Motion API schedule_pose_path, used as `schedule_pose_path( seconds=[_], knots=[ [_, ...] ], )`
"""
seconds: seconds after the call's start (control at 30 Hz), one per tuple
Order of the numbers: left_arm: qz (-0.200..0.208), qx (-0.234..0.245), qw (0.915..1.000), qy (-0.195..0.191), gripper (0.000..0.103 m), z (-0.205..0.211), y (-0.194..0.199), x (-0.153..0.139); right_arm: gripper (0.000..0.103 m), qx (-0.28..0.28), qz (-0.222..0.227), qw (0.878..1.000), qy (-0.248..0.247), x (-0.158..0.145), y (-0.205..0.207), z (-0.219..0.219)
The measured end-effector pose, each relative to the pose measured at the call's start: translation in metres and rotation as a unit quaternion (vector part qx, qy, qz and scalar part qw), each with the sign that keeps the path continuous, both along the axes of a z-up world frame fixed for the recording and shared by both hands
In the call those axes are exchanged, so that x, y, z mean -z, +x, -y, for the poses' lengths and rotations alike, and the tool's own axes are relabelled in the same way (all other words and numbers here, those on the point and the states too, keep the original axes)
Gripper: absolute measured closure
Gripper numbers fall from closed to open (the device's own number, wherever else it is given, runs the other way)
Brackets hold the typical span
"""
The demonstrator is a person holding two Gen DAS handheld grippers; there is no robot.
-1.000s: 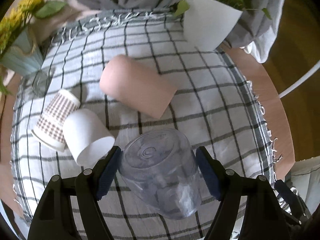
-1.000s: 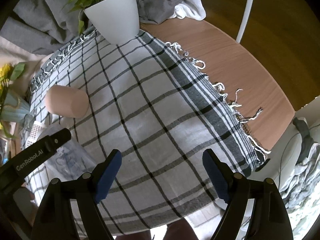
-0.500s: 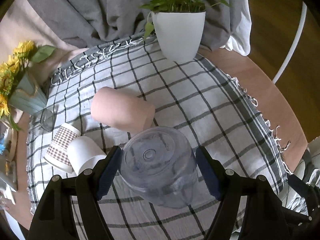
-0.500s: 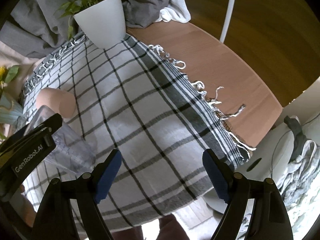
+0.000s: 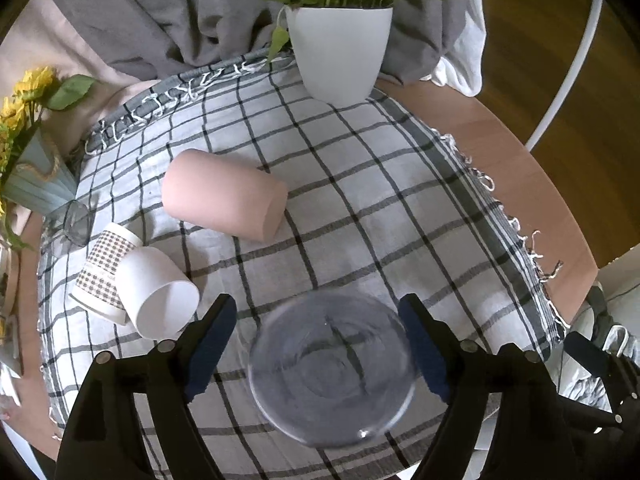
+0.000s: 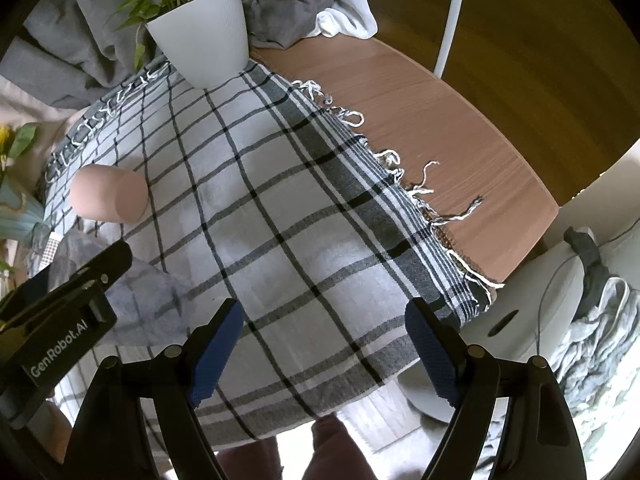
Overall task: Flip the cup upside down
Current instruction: 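Open the right gripper and pull it back from the cup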
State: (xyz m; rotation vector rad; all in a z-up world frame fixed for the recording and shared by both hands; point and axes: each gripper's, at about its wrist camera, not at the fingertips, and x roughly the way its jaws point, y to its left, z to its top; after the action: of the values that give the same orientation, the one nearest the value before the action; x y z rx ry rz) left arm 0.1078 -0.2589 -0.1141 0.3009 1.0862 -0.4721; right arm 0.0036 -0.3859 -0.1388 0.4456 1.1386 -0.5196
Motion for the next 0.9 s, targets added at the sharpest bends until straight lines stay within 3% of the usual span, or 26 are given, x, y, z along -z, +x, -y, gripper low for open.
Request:
schedule_pose_path(
  seconds=[0.43, 0.57, 0.73, 0.9],
  knots=[
    [0.014, -0.001, 0.9999, -0.009, 0.013, -0.004, -0.005, -0.014, 0.02, 0.013, -0.006, 1.0, 0.001, -0.003, -0.005, 0.002],
    [0.034, -0.009, 0.9989, -0.03, 0.003, -0.017, -0.015, -0.035, 0.02, 0.015, 0.004, 1.0, -0.004, -0.017, -0.012, -0.002],
    [0.046, -0.037, 0.9968, -0.055, 0.0, -0.046, -0.02, -0.059, 0.02, -0.002, 0.04, 0.999, -0.025, -0.045, -0.02, -0.019],
    [0.05, -0.096, 0.9923, -0.059, 0.0, -0.086, -0.017, -0.07, 0.015, -0.03, 0.078, 0.996, -0.037, -0.073, -0.019, -0.041]
  ],
)
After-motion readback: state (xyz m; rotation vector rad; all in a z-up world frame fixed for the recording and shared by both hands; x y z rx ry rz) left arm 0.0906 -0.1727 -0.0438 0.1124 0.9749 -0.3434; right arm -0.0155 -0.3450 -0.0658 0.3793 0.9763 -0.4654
